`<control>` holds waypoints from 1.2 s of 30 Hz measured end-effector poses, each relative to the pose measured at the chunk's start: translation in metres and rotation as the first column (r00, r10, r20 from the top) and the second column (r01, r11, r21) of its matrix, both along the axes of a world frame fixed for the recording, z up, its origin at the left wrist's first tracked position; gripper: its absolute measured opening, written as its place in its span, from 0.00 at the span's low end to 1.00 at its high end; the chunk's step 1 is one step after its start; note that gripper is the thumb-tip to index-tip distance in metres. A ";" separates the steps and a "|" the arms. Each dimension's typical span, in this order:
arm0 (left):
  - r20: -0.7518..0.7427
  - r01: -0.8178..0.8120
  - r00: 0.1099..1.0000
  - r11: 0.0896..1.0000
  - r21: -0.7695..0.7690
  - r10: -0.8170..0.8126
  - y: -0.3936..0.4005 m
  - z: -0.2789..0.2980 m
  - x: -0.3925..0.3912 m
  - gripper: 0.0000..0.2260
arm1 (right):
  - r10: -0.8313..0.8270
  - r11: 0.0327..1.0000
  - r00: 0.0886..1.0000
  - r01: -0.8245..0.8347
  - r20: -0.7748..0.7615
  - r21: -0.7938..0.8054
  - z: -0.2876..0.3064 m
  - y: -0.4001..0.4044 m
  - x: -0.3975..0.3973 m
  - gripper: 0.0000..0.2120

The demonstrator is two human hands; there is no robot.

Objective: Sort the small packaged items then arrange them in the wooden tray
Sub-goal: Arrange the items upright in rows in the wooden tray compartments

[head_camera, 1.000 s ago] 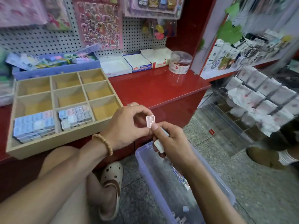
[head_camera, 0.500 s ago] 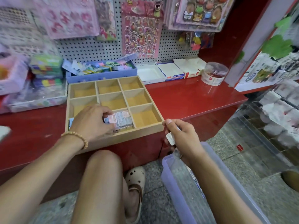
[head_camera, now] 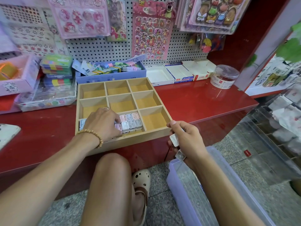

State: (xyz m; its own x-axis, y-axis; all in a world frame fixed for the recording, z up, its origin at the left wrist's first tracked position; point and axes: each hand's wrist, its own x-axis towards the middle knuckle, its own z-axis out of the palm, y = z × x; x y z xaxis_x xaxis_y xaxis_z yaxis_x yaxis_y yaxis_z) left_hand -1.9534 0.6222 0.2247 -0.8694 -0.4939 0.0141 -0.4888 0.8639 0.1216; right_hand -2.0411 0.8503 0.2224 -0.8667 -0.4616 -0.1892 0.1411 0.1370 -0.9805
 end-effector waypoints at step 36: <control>-0.502 0.465 0.836 0.771 0.435 -0.221 0.059 0.020 -0.018 0.09 | -0.058 0.991 0.992 0.071 0.108 -0.116 -0.003 -0.051 -0.001 0.17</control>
